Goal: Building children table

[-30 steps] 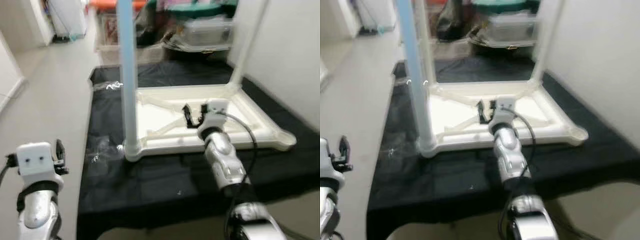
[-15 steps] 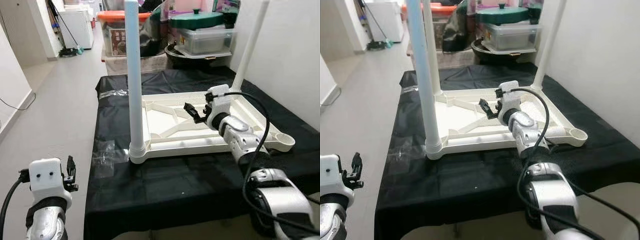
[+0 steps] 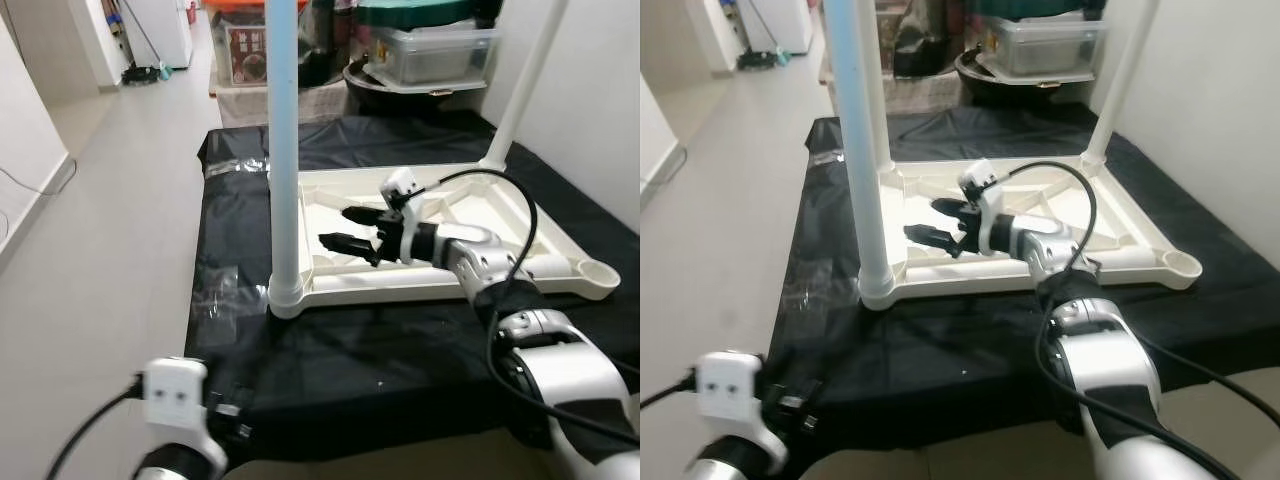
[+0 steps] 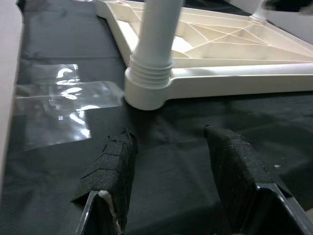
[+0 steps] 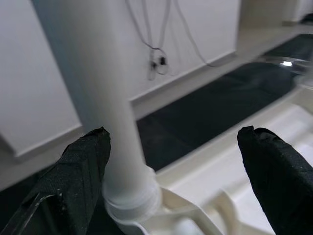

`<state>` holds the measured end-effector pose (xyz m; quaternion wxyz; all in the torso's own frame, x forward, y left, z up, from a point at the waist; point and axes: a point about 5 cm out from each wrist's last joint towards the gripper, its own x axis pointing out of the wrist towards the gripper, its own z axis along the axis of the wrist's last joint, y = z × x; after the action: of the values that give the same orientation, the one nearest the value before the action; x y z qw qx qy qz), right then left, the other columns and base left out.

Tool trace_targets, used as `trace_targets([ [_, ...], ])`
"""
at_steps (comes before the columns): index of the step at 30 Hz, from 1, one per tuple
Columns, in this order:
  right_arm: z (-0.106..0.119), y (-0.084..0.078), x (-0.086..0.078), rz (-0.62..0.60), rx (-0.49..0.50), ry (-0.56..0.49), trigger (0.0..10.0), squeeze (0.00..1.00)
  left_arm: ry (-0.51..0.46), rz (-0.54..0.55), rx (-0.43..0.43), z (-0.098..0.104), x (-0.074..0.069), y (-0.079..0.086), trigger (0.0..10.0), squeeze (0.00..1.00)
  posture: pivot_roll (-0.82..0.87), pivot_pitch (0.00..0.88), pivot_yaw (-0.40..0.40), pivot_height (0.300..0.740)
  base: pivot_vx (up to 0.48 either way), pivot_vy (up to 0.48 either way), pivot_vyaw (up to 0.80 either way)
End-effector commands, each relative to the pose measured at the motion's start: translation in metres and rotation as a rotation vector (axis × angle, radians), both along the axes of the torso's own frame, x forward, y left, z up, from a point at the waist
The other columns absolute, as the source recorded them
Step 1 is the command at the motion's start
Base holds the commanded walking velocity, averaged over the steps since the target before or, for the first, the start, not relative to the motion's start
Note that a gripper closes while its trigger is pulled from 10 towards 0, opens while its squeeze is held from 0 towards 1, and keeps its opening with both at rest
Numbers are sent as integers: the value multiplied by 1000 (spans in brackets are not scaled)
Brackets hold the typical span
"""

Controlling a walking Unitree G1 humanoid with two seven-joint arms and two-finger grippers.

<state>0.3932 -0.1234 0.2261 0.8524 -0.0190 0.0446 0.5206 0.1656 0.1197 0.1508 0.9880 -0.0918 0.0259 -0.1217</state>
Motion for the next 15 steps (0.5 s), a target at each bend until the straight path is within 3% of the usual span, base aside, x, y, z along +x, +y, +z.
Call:
trace_targets([
  [1, 4, 4, -2, 63, 56, 6, 10000, 0, 8, -17, 16, 1, -4, -3, 10000, 0, 99, 191, -31, 740, 0, 0, 0],
  [11, 8, 13, -10, 272, 97, 28, 10000, 0, 6, -42, 29, 2, -7, -5, 10000, 0, 96, 207, -25, 740, 0, 0, 0],
  [15, 6, 19, -11, 282, 79, 19, 10000, 0, 3, -52, 37, 2, -8, -7, 10000, 0, 96, 205, -25, 740, 0, 0, 0],
])
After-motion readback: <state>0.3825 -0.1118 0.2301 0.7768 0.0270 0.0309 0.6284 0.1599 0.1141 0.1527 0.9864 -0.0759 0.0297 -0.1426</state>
